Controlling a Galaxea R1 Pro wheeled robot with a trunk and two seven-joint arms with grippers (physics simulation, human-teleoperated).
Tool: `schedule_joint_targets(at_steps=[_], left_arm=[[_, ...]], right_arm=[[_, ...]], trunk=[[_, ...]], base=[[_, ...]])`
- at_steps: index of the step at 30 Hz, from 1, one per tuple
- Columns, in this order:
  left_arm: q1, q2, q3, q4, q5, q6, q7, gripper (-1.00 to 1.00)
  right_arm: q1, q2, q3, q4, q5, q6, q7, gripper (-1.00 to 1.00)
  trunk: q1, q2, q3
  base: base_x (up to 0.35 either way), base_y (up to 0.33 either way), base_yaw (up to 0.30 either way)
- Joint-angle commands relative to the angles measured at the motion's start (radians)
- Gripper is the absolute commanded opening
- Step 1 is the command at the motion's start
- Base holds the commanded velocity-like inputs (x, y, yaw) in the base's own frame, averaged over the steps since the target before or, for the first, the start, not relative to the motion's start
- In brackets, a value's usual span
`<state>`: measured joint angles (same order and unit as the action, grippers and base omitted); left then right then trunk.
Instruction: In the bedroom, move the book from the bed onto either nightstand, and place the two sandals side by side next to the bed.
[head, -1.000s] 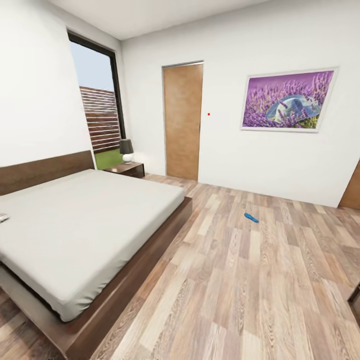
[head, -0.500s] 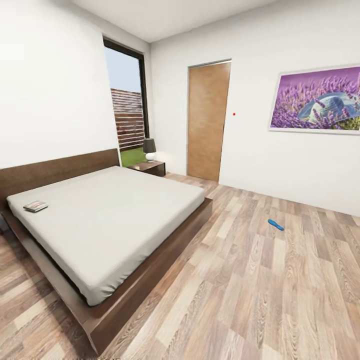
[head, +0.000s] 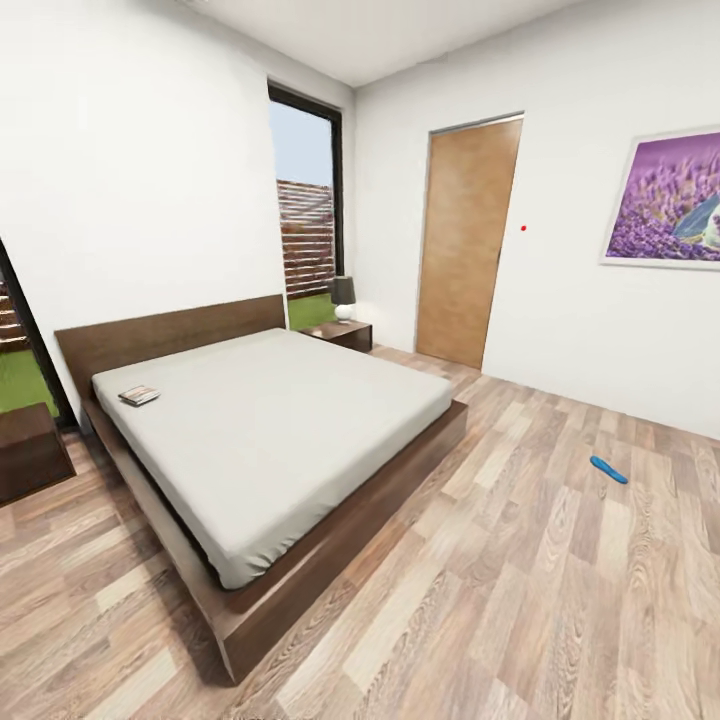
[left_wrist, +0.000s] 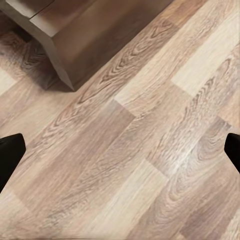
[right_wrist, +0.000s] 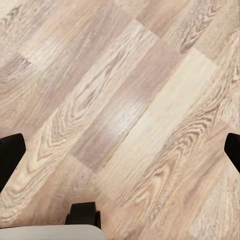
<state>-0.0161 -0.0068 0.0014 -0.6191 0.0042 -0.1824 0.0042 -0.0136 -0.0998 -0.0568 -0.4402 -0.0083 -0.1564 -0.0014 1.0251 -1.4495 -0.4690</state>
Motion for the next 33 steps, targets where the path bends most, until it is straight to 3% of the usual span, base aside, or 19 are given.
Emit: schedule_joint_targets(at_steps=[1, 33], left_arm=[[-0.001, 0.000, 0.000, 0.001, 0.000, -0.003, 0.000, 1.00], [-0.001, -0.001, 0.000, 0.001, 0.002, -0.003, 0.000, 1.00]], right_arm=[[0.000, 0.000, -0.001, 0.000, -0.001, -0.003, 0.000, 1.00], [0.000, 0.000, -0.001, 0.001, -0.001, -0.003, 0.000, 1.00]], trunk=[[0.000, -0.001, -0.001], [0.000, -0.001, -0.001]], base=[[0.000, 0.000, 0.293], [0.000, 0.000, 0.293]])
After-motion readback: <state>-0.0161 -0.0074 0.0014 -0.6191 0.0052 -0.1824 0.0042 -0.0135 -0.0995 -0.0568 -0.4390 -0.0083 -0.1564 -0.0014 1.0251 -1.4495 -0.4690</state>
